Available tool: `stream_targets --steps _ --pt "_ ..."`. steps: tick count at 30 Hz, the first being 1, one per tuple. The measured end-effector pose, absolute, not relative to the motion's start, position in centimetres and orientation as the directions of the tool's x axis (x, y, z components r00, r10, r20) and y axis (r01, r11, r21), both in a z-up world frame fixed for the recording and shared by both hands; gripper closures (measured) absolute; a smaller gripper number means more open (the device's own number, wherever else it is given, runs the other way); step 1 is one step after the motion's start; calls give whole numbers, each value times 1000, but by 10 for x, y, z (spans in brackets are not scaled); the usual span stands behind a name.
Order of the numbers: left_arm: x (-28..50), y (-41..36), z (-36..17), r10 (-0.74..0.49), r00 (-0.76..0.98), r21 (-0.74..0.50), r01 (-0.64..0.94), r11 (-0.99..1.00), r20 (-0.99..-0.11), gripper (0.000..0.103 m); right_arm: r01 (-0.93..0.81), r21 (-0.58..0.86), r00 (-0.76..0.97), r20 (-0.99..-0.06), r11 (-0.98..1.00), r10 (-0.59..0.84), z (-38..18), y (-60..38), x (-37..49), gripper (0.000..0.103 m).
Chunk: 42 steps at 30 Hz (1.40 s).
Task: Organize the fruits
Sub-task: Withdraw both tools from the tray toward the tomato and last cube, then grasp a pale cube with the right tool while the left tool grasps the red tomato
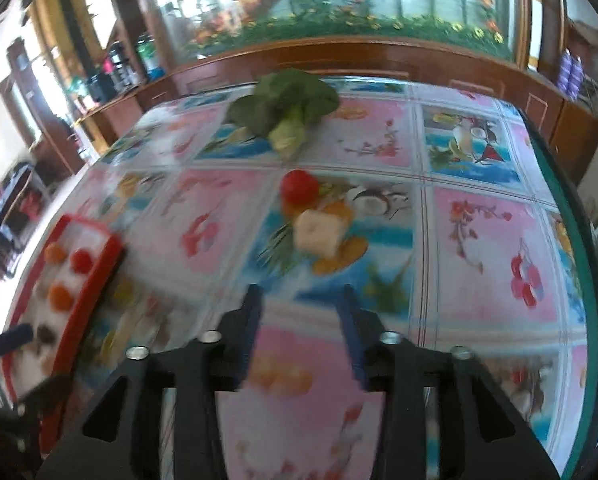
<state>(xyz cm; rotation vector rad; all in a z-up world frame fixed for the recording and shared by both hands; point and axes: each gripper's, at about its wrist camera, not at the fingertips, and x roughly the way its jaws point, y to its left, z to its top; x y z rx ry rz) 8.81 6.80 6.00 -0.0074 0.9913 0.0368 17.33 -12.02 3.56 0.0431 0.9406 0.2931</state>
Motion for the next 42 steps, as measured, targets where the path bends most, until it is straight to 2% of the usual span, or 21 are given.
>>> stream_targets --steps 8,11,19,25,27,29,30,31,39,42 --pt "136 46 57 50 543 53 -10 999 -838 13 -169 259 522 -795 951 310 14 -128 216 56" --pt "160 35 58 34 544 32 -12 999 -838 13 -178 245 535 -789 953 303 13 -128 219 71" --pt "229 -13 49 -29 550 -33 4 999 -835 15 -193 232 573 -762 953 301 25 -161 198 71" --pt "258 -43 31 3 538 10 10 1000 -843 16 -198 235 557 -772 952 306 21 -190 183 71" --pt "264 -49 24 24 530 36 12 999 -847 26 -199 245 548 -774 949 315 20 -196 180 71" --pt "271 -51 16 0 500 10 18 1000 -866 53 -202 252 545 -774 946 322 19 -197 178 71" --pt "272 -49 14 -17 493 -14 11 1000 -870 55 -206 250 545 -774 946 323 20 -198 176 71" --pt "269 -48 17 -26 519 -24 10 1000 -854 68 -209 245 544 -776 947 321 20 -198 175 71" --pt "247 -19 24 -200 543 -192 72 979 -815 69 -227 205 557 -775 952 299 24 -203 161 71" --pt "221 -6 31 -237 552 -221 95 971 -800 69 -239 192 563 -771 952 296 26 -201 152 71"
